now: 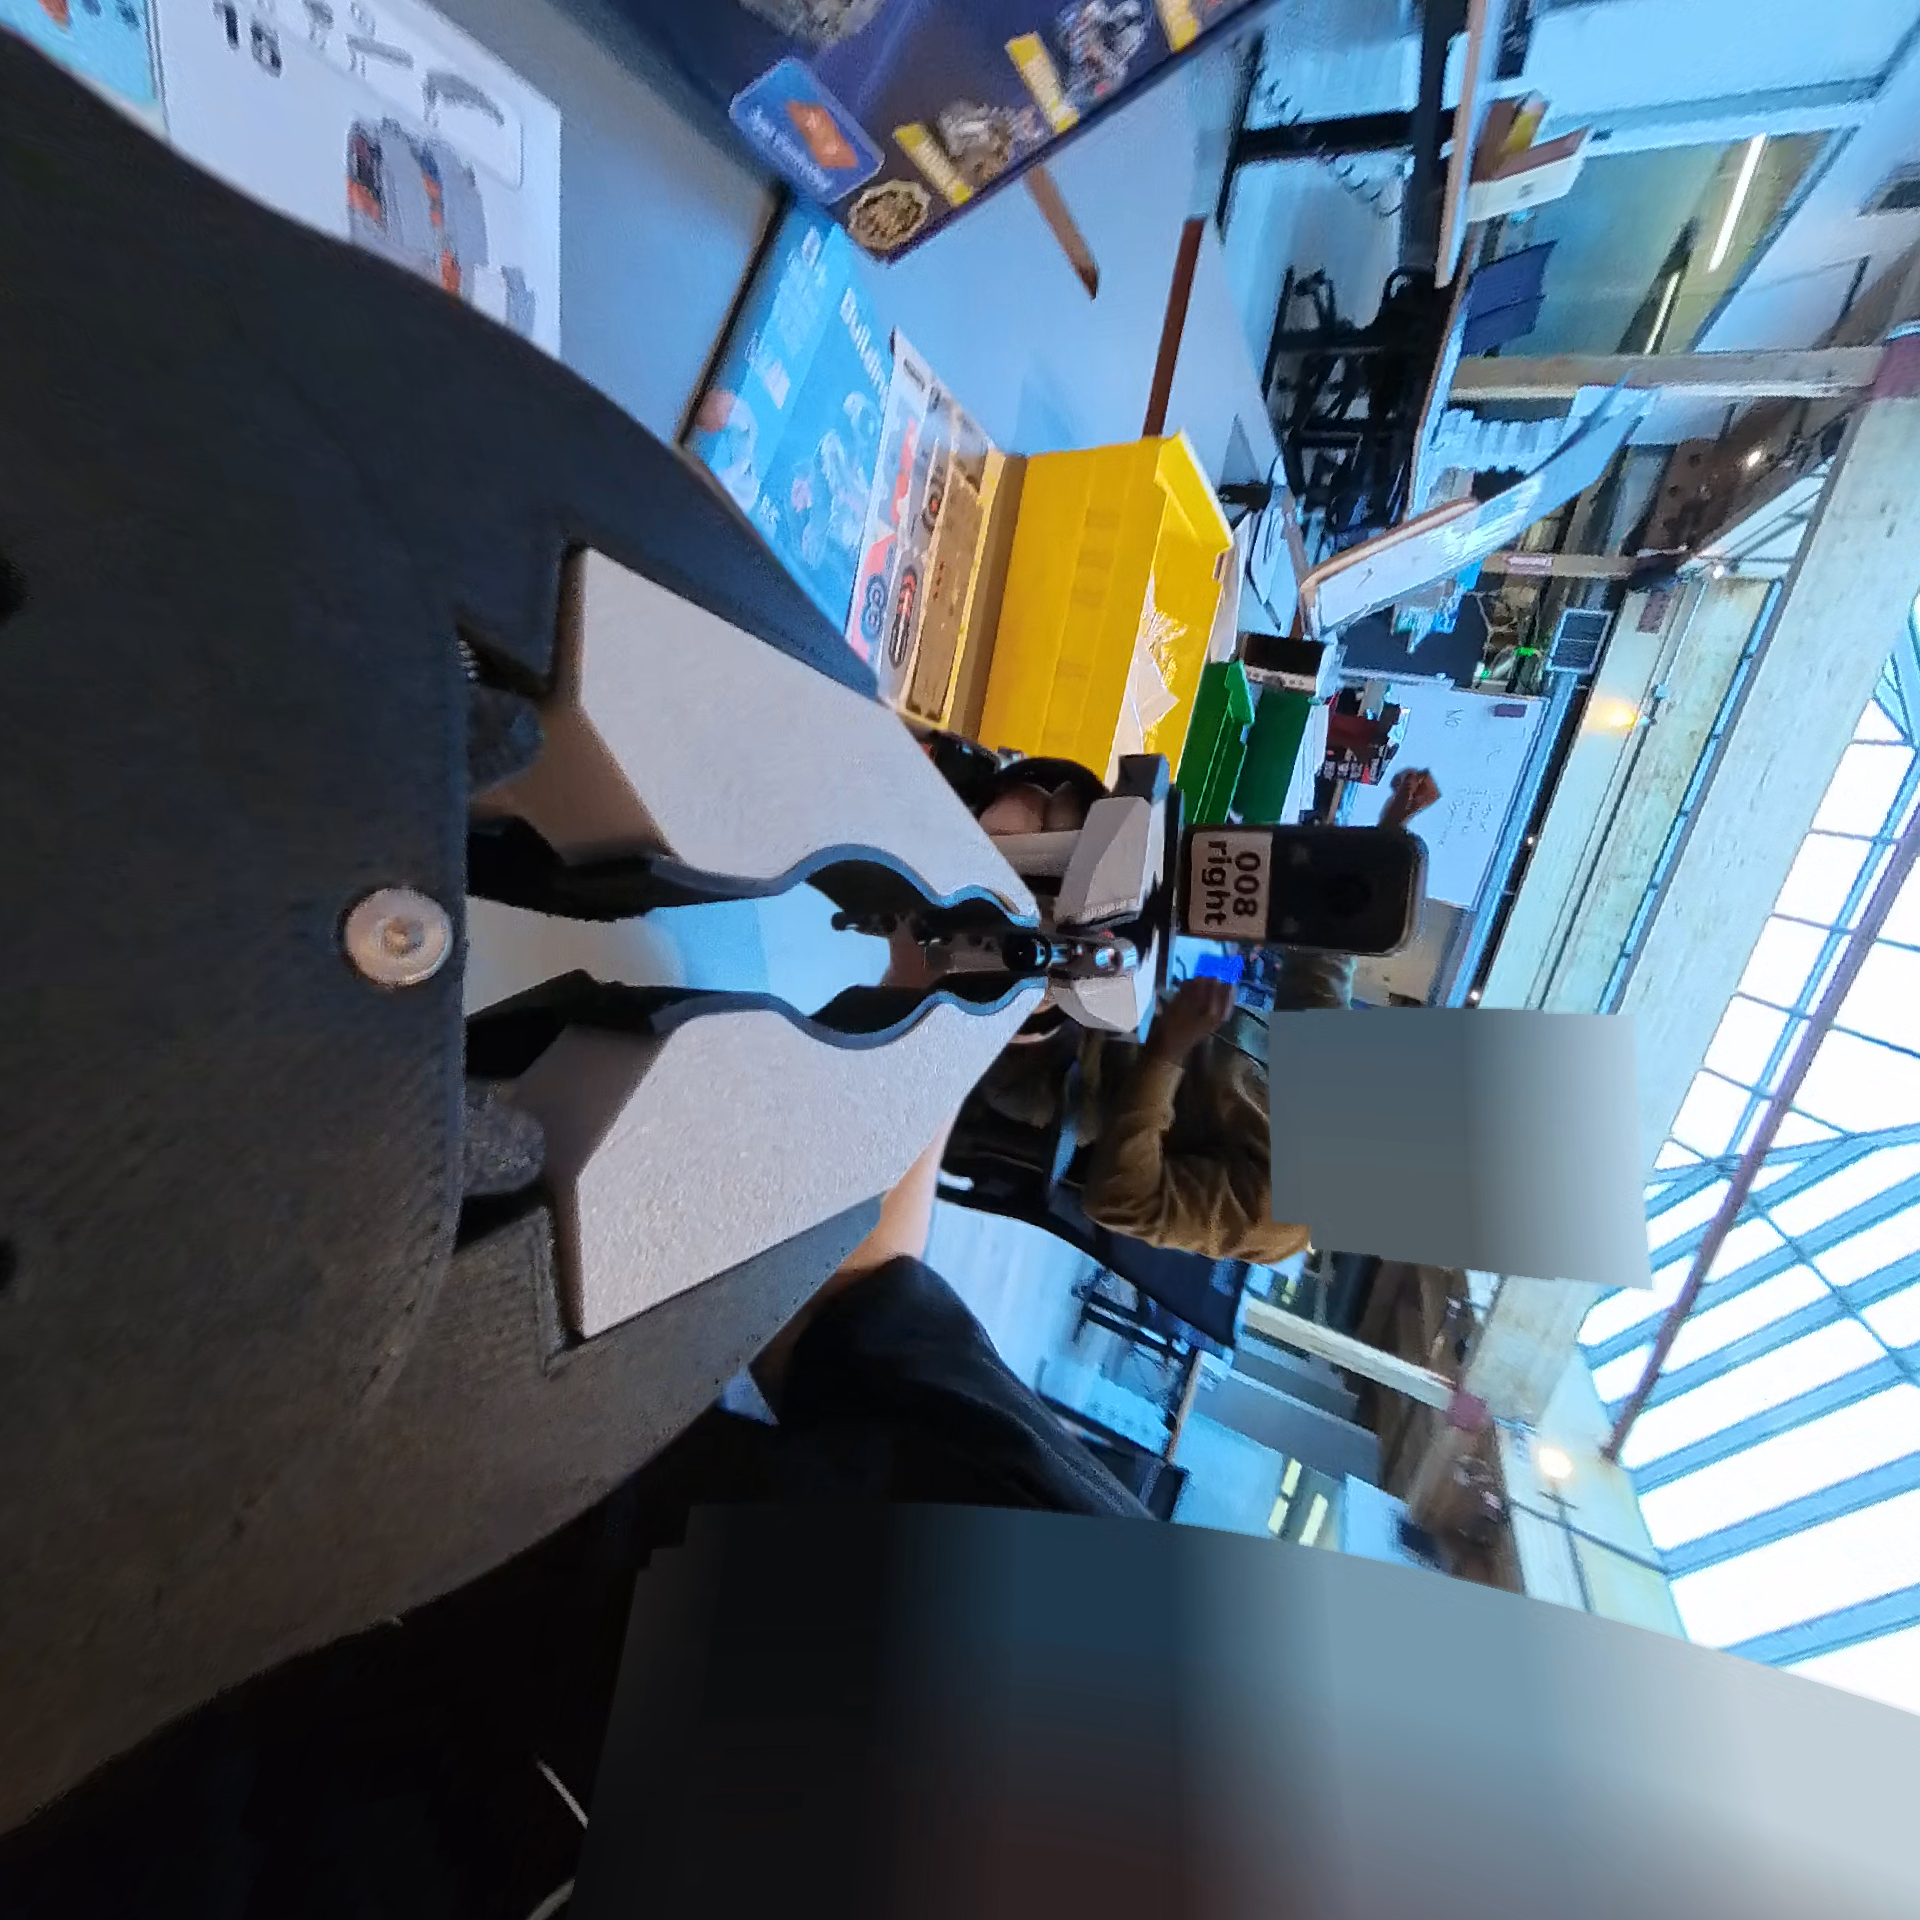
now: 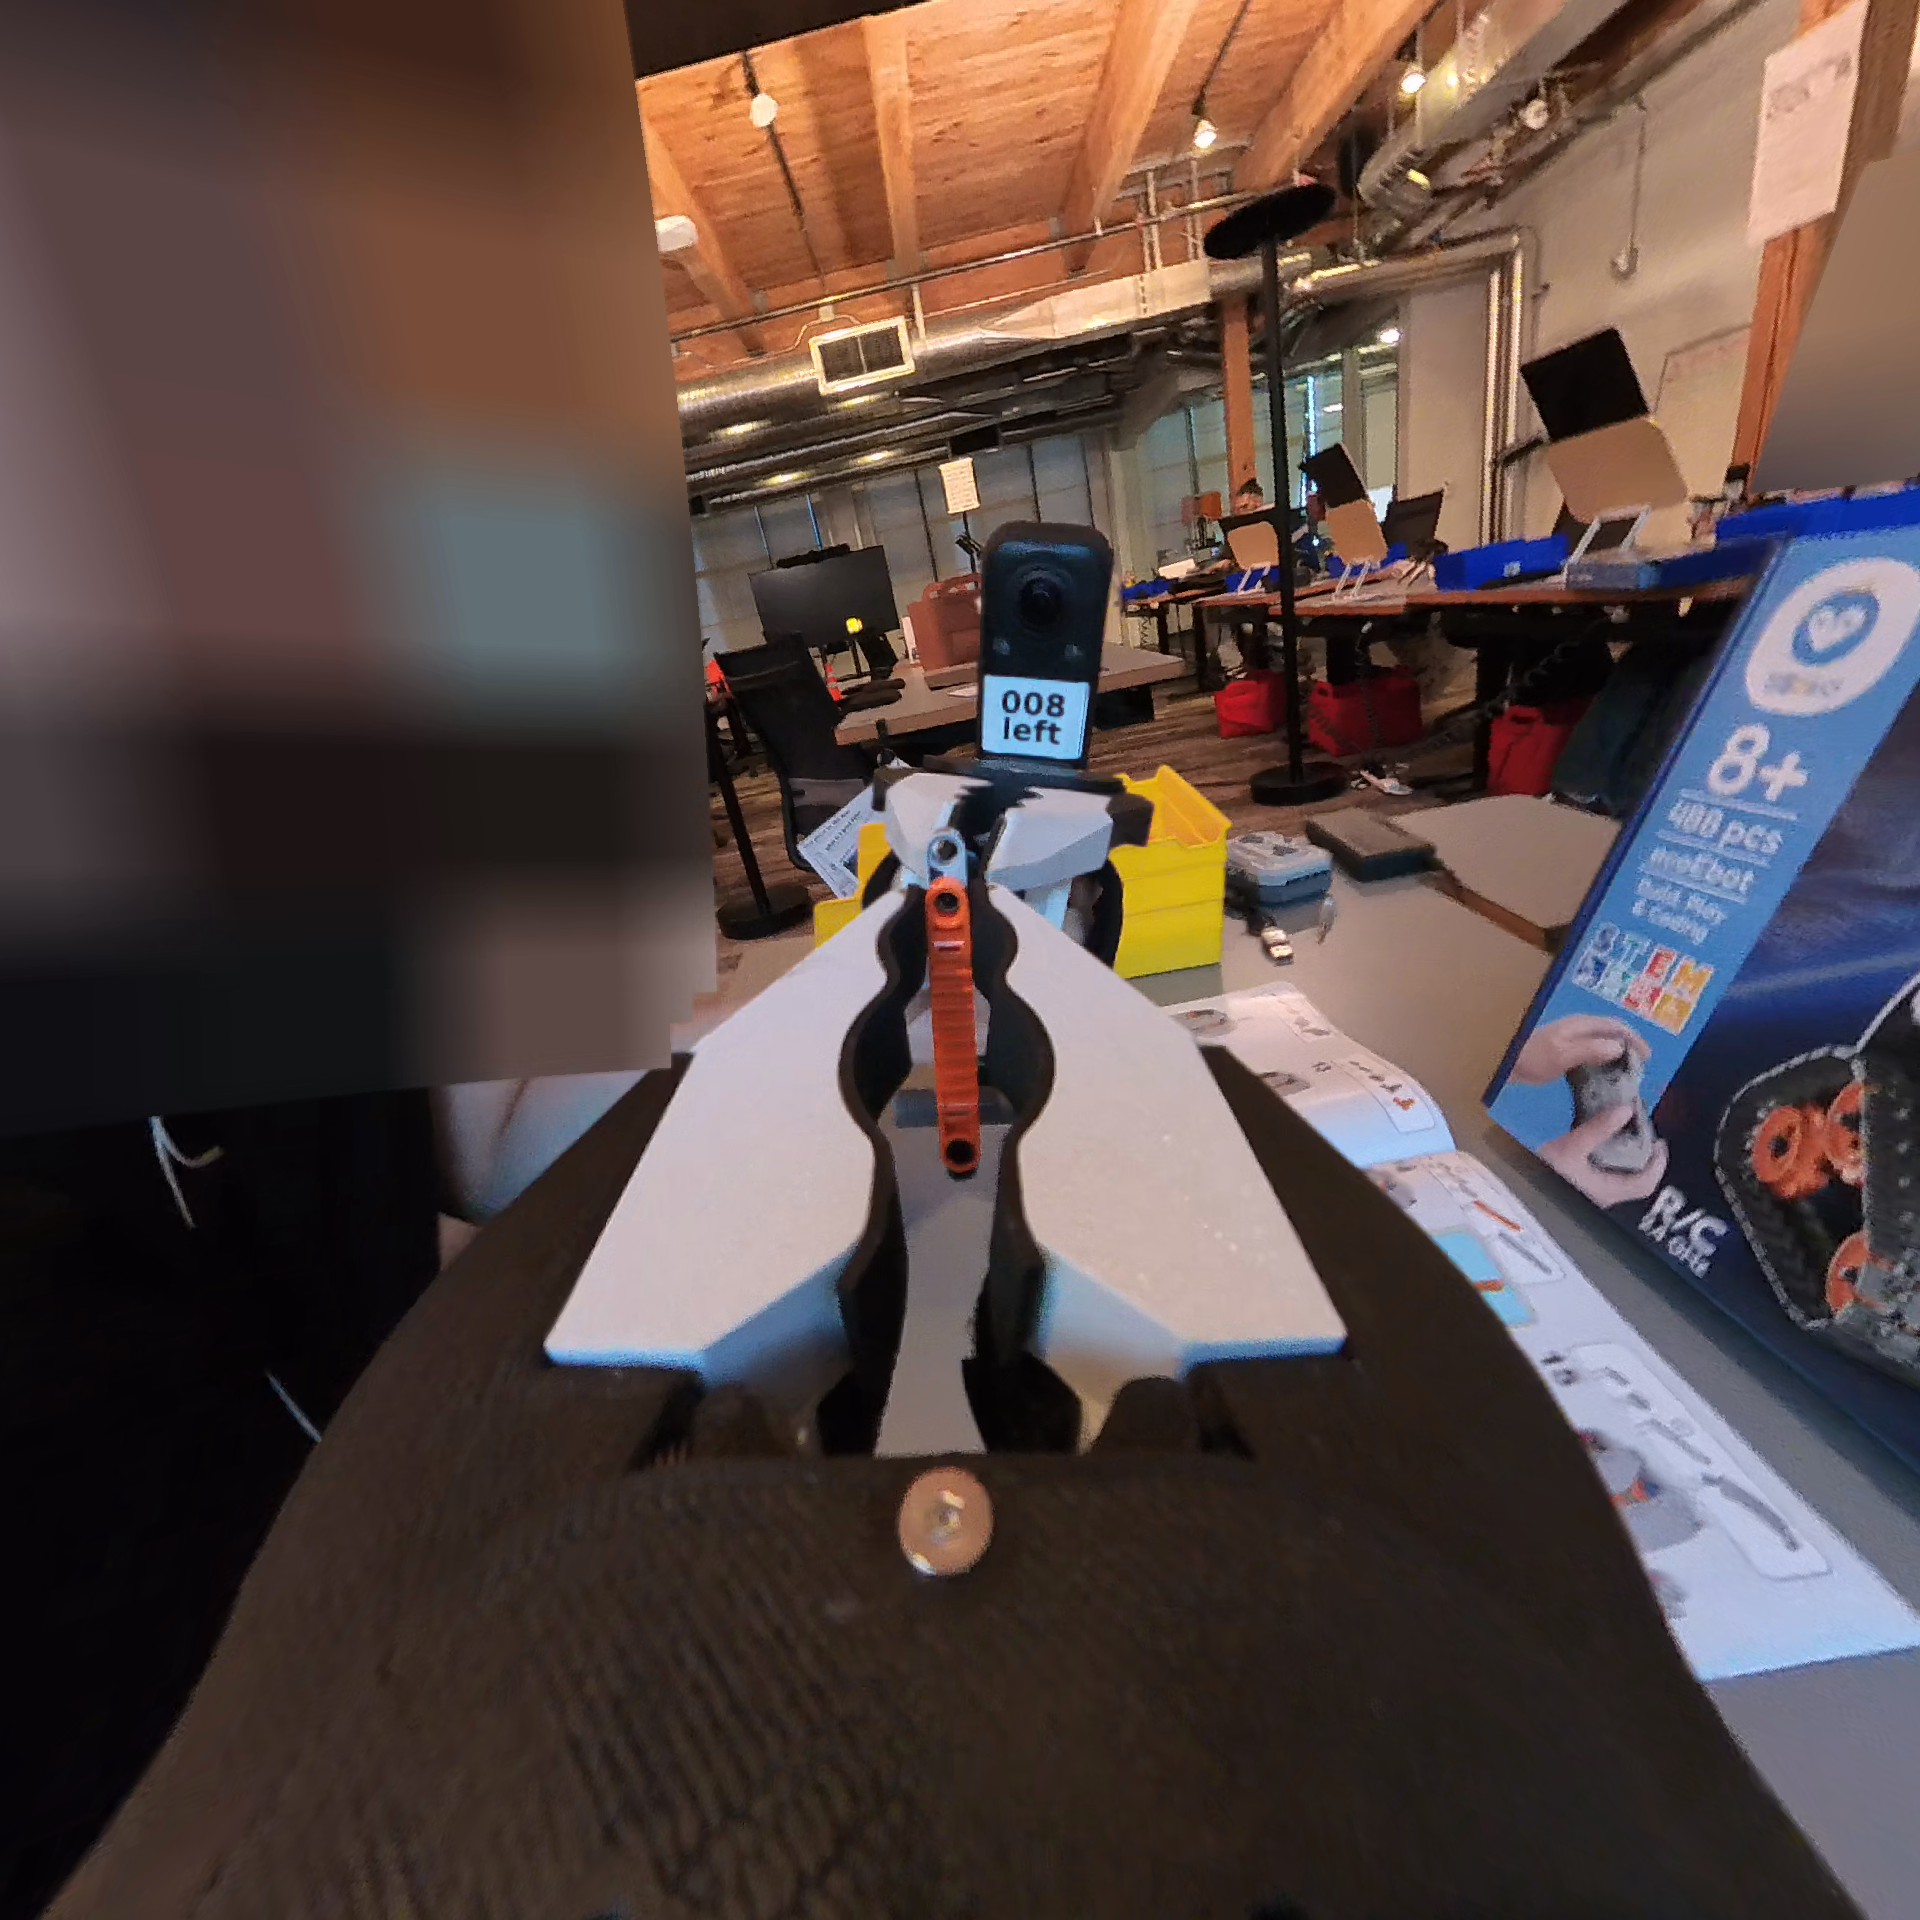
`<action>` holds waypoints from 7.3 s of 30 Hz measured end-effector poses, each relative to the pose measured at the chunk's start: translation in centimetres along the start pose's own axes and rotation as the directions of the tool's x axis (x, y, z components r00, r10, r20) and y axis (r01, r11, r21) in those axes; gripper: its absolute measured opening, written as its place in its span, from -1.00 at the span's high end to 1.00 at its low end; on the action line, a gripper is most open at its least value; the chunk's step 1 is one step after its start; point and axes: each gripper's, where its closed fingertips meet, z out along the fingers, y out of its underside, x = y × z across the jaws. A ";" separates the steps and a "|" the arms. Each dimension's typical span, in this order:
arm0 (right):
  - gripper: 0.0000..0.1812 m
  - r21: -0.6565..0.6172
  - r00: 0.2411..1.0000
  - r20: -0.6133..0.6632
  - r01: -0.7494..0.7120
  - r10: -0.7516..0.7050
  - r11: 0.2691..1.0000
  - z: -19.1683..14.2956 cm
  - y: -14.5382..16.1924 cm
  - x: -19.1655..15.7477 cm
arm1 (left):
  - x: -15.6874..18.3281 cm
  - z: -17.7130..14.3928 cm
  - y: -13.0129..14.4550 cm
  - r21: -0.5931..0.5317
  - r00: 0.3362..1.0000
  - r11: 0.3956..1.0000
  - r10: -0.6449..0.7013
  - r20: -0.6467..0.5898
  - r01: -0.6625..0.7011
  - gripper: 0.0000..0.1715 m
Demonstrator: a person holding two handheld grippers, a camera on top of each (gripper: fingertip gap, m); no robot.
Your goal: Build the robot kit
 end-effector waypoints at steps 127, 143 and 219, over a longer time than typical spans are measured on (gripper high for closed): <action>0.94 -0.570 0.924 -0.367 -0.316 0.109 0.759 -2.0 12.0 4.3 | -5.2 -8.0 19.8 -0.890 0.926 0.353 0.132 0.353 0.289 0.96; 0.95 -0.693 0.917 -0.396 -0.326 0.038 0.643 -2.7 15.2 4.7 | -5.2 -7.4 19.7 -0.864 0.933 0.407 0.074 0.353 0.295 0.91; 0.94 -0.628 0.954 -0.296 -0.238 0.056 0.741 -1.9 11.7 2.6 | -3.0 -12.3 18.4 -0.893 0.888 0.130 0.117 0.445 0.430 0.96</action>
